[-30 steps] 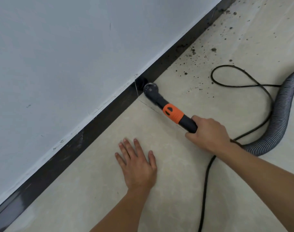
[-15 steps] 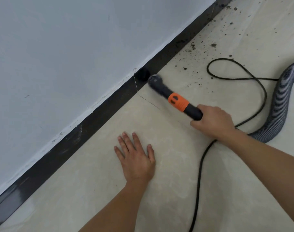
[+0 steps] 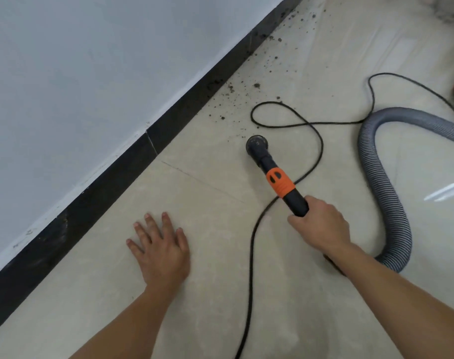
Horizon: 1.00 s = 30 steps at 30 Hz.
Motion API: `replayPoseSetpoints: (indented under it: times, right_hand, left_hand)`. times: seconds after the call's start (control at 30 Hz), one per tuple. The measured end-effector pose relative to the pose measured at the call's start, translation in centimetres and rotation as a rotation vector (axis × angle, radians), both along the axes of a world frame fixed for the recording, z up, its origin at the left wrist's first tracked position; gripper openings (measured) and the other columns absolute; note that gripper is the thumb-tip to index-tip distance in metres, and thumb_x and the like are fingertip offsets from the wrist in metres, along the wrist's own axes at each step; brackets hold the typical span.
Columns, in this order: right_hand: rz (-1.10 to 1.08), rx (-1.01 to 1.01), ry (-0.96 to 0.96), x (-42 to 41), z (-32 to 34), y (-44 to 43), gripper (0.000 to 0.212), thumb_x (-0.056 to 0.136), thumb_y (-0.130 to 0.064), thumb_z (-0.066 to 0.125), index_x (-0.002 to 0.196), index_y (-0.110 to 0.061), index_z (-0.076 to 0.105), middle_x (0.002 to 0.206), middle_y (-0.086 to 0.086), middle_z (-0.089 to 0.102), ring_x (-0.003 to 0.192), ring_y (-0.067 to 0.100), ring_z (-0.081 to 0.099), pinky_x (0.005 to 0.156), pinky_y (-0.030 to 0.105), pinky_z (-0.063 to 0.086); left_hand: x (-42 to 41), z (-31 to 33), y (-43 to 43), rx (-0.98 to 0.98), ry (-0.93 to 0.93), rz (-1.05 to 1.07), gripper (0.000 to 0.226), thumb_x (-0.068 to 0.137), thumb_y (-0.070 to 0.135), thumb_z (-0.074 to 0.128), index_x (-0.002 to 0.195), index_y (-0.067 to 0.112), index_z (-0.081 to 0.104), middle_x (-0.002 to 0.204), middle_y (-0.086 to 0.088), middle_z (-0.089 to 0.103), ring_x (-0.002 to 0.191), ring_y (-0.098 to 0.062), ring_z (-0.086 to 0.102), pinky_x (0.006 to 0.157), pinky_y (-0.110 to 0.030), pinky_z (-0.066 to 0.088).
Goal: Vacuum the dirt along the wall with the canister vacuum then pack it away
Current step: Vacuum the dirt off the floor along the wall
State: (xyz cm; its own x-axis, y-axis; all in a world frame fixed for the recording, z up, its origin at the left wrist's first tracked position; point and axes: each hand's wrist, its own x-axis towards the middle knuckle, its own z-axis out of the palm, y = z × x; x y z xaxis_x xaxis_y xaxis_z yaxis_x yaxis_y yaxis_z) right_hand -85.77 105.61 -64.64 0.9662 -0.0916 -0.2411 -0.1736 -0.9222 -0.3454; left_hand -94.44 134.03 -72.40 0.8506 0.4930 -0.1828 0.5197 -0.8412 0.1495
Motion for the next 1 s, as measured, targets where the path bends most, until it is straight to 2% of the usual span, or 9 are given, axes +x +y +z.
replayPoseSetpoints:
  times: [0.17,0.27,0.4,0.6,0.7,0.8,0.9,1.0]
  right_hand:
    - [-0.086,0.037,0.012,-0.4,0.6,-3.0,0.018,0.078,-0.033,0.065,0.087,-0.023,0.054,0.073,0.000,0.060,0.064,0.019,0.056,0.056,0.029,0.039]
    - [0.019,0.013,0.023,-2.2,0.2,-0.9,0.019,0.078,-0.036,0.064,0.087,-0.026,0.052,0.073,-0.004,0.058,0.066,0.019,0.057,0.055,0.029,0.037]
    - [0.126,-0.008,0.023,-1.4,0.0,2.0,0.019,0.079,-0.037,0.063,0.089,-0.028,0.049,0.073,-0.007,0.054,0.069,0.022,0.054,0.058,0.029,0.036]
    - [0.000,0.048,0.012,5.8,-0.4,3.3,0.022,0.078,-0.036,0.065,0.093,-0.023,0.054,0.079,-0.001,0.058,0.073,0.027,0.056,0.062,0.031,0.040]
    - [-0.105,0.075,0.000,8.2,-0.4,2.4,0.022,0.078,-0.033,0.066,0.091,-0.020,0.055,0.075,0.002,0.059,0.069,0.025,0.058,0.062,0.033,0.046]
    - [-0.155,0.074,0.006,9.2,-0.2,2.3,0.020,0.078,-0.032,0.066,0.086,-0.020,0.052,0.072,0.002,0.058,0.064,0.023,0.057,0.058,0.031,0.044]
    - [-0.151,0.066,0.035,8.6,0.3,3.4,0.021,0.078,-0.034,0.066,0.086,-0.022,0.051,0.071,-0.001,0.057,0.066,0.025,0.056,0.059,0.032,0.042]
    - [-0.002,0.008,0.080,7.0,0.5,6.1,0.025,0.079,-0.040,0.064,0.089,-0.024,0.047,0.077,0.001,0.062,0.077,0.031,0.060,0.062,0.033,0.041]
  left_hand:
    - [4.8,0.5,-0.1,0.015,0.010,-0.263,0.059,0.101,0.043,0.017,0.155,0.020,0.010,0.162,-0.010,0.000,0.149,-0.029,-0.003,0.119,-0.051,0.003]
    - [10.6,0.6,-0.9,-0.013,-0.011,-0.216,0.060,0.100,0.046,0.022,0.152,0.017,0.018,0.161,-0.015,0.007,0.148,-0.034,0.003,0.116,-0.058,0.007]
    - [13.9,-0.2,-1.1,0.011,-0.042,-0.153,0.063,0.099,0.048,0.018,0.153,0.016,0.015,0.161,-0.017,0.005,0.148,-0.034,0.000,0.115,-0.062,0.002]
    - [14.1,-0.9,-0.9,0.039,-0.077,-0.158,0.066,0.097,0.049,0.014,0.154,0.016,0.010,0.161,-0.017,0.002,0.148,-0.033,-0.003,0.117,-0.059,-0.002]
    - [14.4,-0.9,-0.9,0.040,-0.045,-0.152,0.066,0.098,0.049,0.014,0.155,0.016,0.007,0.161,-0.017,-0.001,0.148,-0.033,-0.006,0.117,-0.058,-0.003]
    - [14.5,-1.0,-0.9,0.048,-0.010,-0.155,0.066,0.098,0.049,0.013,0.155,0.016,0.006,0.161,-0.017,-0.003,0.148,-0.033,-0.008,0.117,-0.059,-0.002]
    - [14.7,-0.8,-1.0,0.041,0.010,-0.153,0.066,0.098,0.048,0.014,0.155,0.015,0.007,0.161,-0.019,-0.002,0.148,-0.034,-0.007,0.116,-0.060,-0.002]
    - [14.8,-0.9,-1.0,0.037,0.013,-0.140,0.067,0.097,0.047,0.014,0.155,0.014,0.013,0.161,-0.019,0.003,0.148,-0.035,-0.003,0.116,-0.060,0.000]
